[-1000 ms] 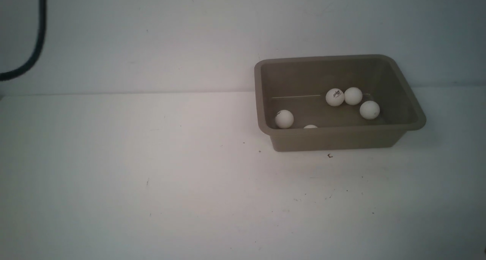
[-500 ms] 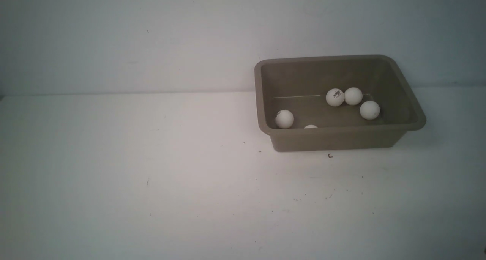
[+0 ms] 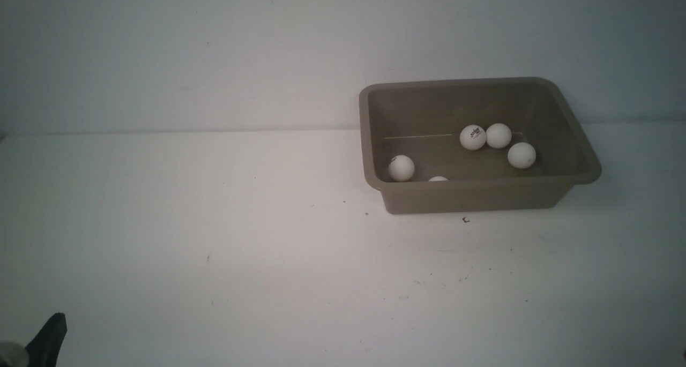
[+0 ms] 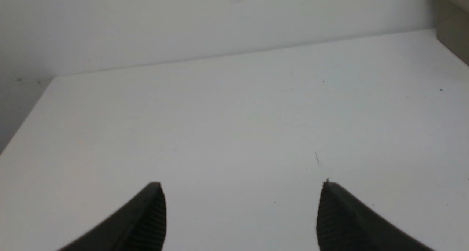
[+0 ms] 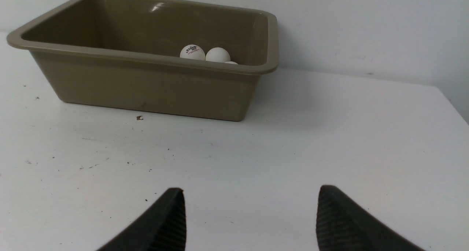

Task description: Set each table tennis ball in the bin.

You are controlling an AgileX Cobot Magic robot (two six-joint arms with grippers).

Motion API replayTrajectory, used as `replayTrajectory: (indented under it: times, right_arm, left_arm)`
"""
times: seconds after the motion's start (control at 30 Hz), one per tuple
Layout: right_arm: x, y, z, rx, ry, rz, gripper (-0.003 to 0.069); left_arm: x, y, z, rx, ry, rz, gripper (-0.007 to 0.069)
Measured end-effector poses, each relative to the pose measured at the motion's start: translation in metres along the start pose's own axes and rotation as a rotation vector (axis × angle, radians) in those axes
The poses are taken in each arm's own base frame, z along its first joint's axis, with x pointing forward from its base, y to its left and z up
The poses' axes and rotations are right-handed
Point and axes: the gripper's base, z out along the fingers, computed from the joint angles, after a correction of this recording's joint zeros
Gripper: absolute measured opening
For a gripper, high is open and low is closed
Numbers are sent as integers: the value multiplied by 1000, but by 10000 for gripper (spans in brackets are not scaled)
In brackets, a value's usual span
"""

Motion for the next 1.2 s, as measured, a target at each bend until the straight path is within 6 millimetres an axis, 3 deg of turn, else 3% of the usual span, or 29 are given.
replayTrajectory:
  times: [0.43,0.63,1.2]
  right_arm:
    - [0,0,0,0,0,0,440]
    - [0,0,0,0,0,0,440]
    - [0,0,0,0,0,0,440]
  left_arm:
    - [24,-5,-15,35,54,47,499]
    - [37,-6,-13,41,109,25,499]
    - [37,-5,-12,35,91,3,499]
